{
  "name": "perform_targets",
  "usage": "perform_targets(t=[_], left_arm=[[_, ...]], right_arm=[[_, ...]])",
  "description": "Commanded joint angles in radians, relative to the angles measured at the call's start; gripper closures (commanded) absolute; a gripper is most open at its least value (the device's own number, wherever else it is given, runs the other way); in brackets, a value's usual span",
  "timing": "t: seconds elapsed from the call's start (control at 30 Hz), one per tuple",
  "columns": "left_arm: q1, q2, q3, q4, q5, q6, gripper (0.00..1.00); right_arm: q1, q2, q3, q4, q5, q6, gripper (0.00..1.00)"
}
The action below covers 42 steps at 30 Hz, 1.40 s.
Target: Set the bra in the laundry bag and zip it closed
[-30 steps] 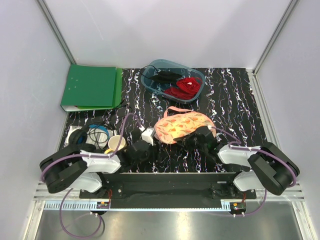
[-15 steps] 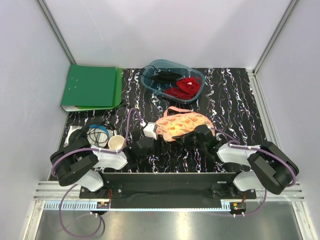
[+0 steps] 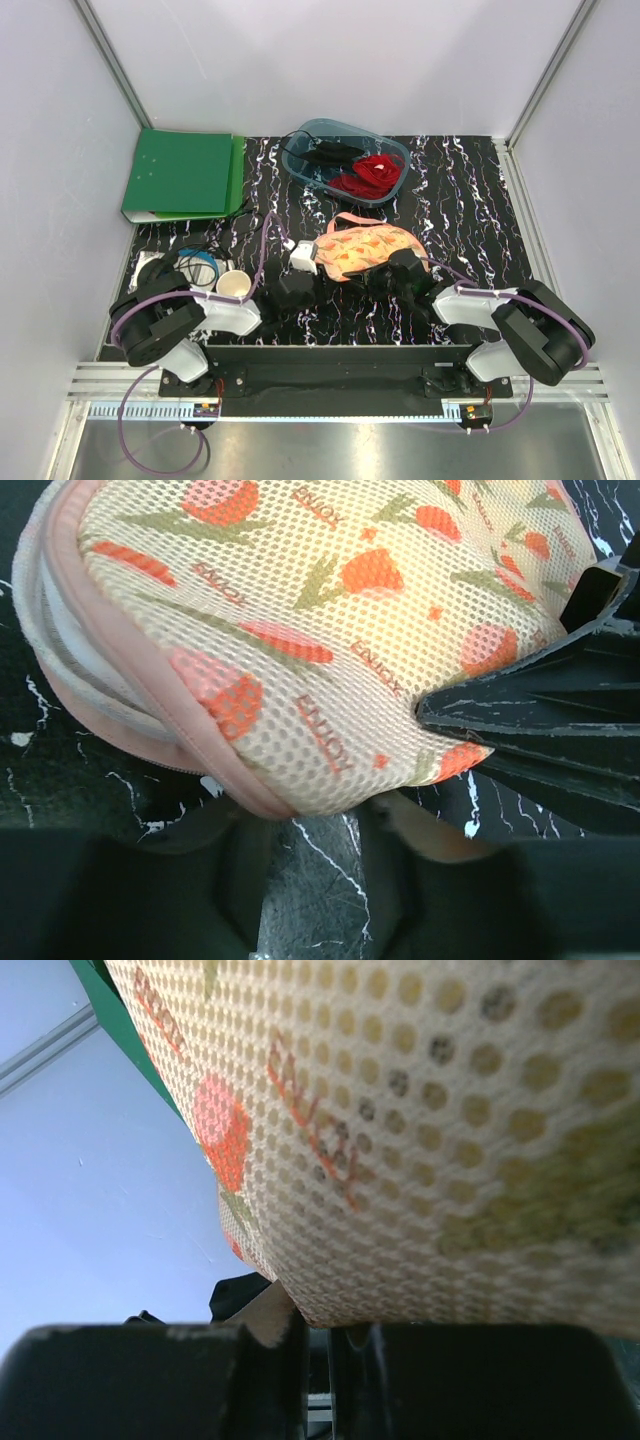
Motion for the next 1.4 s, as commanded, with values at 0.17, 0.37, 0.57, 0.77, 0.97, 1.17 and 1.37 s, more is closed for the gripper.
perform_targets(t=[0.17,0.37,0.57,0.77,0.97,1.17,1.37], left_arm=[[-0.001,0.011,0.04,0.077,-0.096,0.03,0.99],[0.029,0.01,0.091,-0.119,-0.108,0.056,1.0],[0.063,-0.05,0.04,-0.174,-0.094,0.11,1.0],[0.085,-0.075,0.02,-0.174,-0.091,0.159,1.0],[0.085,-0.078,0.046,-0.124,0.112,0.239,1.0],[0.06,-0.038,0.111,-0.118,0.314,0.13,1.0],[0.025,0.048,0.167,-0.07,0.416,0.004,1.0]], right_arm=[[0.004,-0.008,0.012,0.043,-0.035,0.028,0.91],[-0.005,-0.057,-0.046,0.011,-0.022,-0.002,0.95],[-0.026,-0.138,-0.127,-0.04,-0.019,-0.056,0.99],[-0.117,-0.212,-0.124,-0.178,-0.103,-0.215,1.0],[-0.279,-0.171,0.07,-0.512,-0.21,-0.673,0.98],[-0.324,-0.117,0.164,-0.674,-0.255,-0.895,0.55],[-0.268,-0.34,0.054,-0.686,-0.293,-0.756,0.27]])
